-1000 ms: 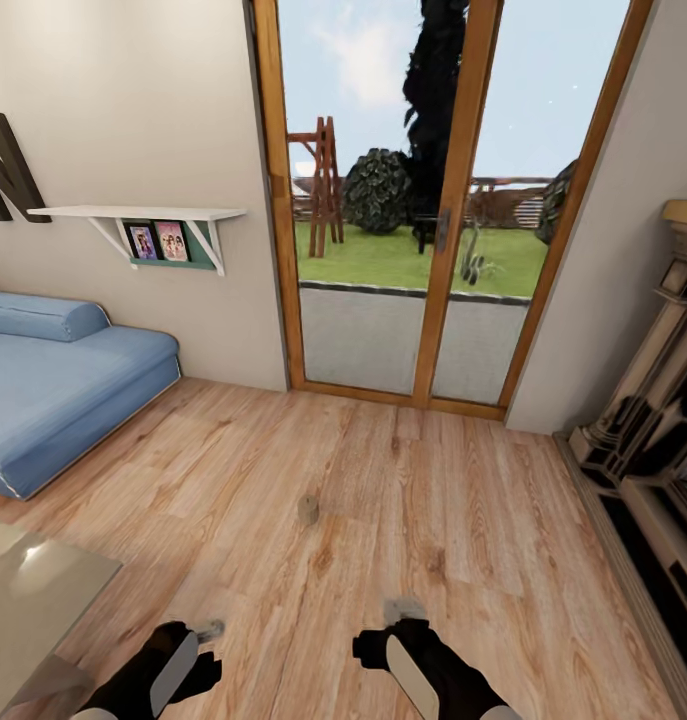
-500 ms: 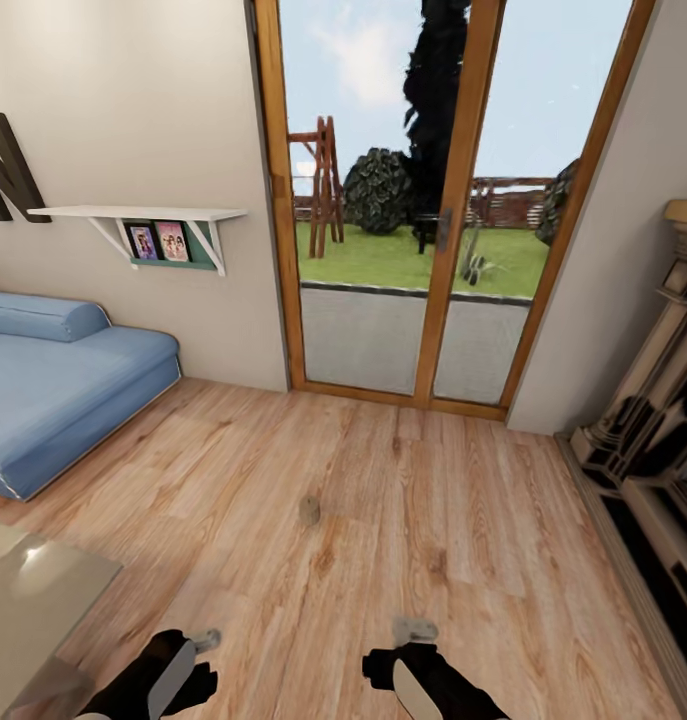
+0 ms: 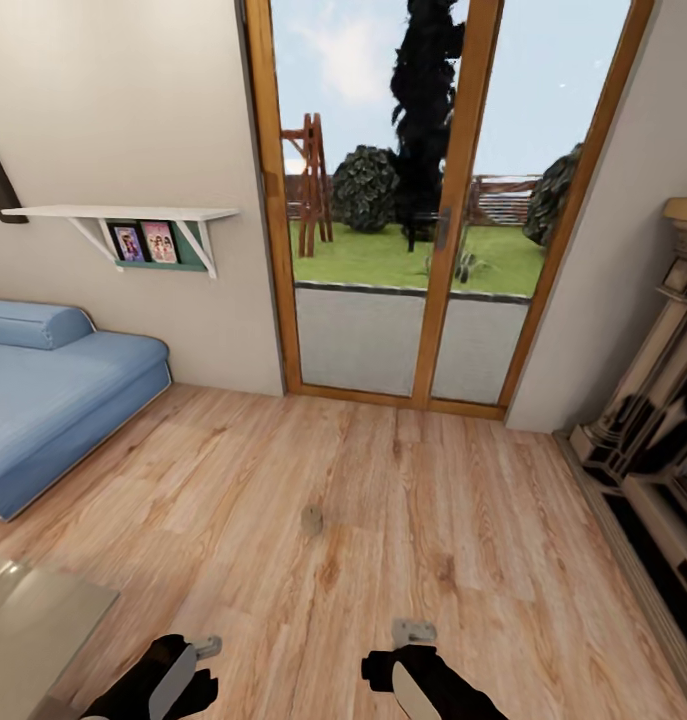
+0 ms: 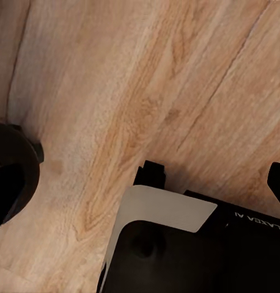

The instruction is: Place each of the two pumpkins and all three candles from the living room inside a cabinet in the living room (use any cabinet), then make sure every cabinet is closed, and position the cauldron so it is next to a table in the living room.

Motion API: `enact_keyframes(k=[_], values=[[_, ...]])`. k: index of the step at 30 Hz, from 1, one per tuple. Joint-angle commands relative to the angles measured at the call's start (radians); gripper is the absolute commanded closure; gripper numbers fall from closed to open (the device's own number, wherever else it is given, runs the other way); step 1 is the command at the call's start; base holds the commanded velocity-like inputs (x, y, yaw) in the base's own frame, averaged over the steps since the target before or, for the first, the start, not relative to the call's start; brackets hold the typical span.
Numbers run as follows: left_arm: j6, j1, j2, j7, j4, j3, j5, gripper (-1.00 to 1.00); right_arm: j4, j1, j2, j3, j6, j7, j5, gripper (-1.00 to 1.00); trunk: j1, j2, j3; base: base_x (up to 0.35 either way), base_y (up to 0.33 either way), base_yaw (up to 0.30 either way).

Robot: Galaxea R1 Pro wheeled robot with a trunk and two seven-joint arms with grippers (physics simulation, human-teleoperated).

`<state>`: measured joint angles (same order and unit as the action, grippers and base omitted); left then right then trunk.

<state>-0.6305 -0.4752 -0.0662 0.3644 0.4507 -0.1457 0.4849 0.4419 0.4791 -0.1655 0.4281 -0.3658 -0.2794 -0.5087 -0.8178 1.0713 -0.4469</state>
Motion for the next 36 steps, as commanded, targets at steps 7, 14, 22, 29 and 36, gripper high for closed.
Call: enact_keyframes(k=[7, 14, 22, 29, 36], values=[[-0.003, 0.000, 0.000, 0.008, 0.002, -0.010, 0.011, -1.00, 0.001, 0.001, 0.003, 0.008, 0.001, -0.010, -0.011, -1.00, 0.000, 0.001, -0.001, 0.060, 0.037, -0.002], [0.006, 0.000, 0.002, 0.008, 0.002, -0.011, 0.011, -1.00, 0.001, 0.001, 0.003, 0.008, 0.003, -0.011, -0.010, -1.00, 0.000, 0.001, -0.001, 0.106, 0.044, 0.000], [0.007, 0.002, 0.002, 0.008, 0.002, -0.012, 0.012, -1.00, 0.001, 0.000, 0.001, 0.009, 0.002, -0.011, -0.010, -1.00, 0.000, 0.001, -0.001, 0.006, 0.001, 0.000], [0.028, 0.003, 0.004, 0.008, 0.002, -0.012, 0.012, -1.00, -0.007, 0.000, 0.002, 0.009, 0.003, -0.011, -0.010, -1.00, 0.000, 0.001, -0.001, 0.000, 0.000, 0.000], [0.031, 0.003, 0.003, 0.008, 0.002, -0.012, 0.013, -1.00, -0.023, 0.000, 0.000, 0.009, 0.004, -0.011, -0.012, -1.00, 0.000, 0.001, -0.001, 0.000, 0.000, 0.000]])
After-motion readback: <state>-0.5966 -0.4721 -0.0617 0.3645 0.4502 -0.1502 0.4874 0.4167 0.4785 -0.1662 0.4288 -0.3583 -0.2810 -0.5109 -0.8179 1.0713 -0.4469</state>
